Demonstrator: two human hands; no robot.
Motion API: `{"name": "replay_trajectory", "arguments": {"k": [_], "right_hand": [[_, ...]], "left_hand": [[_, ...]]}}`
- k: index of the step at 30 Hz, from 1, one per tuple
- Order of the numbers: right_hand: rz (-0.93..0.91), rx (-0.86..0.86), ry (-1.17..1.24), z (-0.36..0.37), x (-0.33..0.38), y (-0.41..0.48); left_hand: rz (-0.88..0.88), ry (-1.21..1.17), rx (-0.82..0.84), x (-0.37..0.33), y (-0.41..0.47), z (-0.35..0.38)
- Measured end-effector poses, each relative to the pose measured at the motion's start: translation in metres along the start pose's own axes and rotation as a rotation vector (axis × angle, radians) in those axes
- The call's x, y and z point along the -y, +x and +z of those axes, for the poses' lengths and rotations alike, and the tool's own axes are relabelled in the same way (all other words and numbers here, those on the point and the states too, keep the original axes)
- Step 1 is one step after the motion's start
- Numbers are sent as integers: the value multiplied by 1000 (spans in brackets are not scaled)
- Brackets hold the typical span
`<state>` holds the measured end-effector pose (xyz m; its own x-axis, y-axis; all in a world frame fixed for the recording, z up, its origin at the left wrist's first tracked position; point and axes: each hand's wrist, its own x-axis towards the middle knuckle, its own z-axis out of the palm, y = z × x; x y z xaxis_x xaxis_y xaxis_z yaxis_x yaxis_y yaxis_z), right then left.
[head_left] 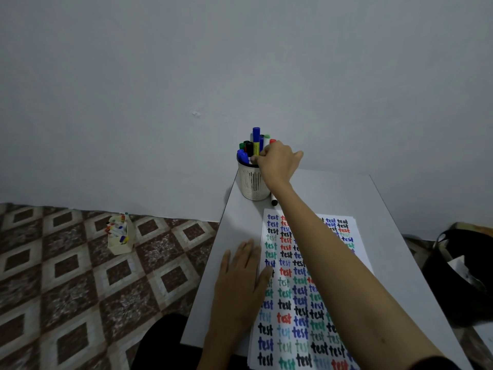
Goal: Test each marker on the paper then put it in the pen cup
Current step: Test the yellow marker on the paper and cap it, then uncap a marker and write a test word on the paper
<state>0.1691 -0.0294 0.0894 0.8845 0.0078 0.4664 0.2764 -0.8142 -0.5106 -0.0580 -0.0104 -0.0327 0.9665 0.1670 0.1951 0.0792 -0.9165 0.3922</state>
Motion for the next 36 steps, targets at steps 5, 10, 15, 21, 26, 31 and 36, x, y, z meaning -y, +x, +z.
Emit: {"name": "replay_trajectory", "arguments": {"k": [5,10,15,21,26,31,36], "right_hand": [[-26,31,129,-7,-8,3],[226,-221,787,-11,-44,-4],[184,311,387,8,-101,-10],[108,429,170,22,-107,-22],[63,417,135,17,-107,-22],[-18,487,19,12,-109,-22],[-45,499,-49,8,-111,-28]], "left_hand": [[-7,-6,2,-1,-1,-1],[-1,-12,9,-1,0,-2],[-1,-21,10,0,1,-2],[-5,-21,-3,-1,-1,-3],[-6,-18,-2,-1,-1,-3],[1,-19,-6,0,0,-2],[12,-32,-7,0,0,-1]]}}
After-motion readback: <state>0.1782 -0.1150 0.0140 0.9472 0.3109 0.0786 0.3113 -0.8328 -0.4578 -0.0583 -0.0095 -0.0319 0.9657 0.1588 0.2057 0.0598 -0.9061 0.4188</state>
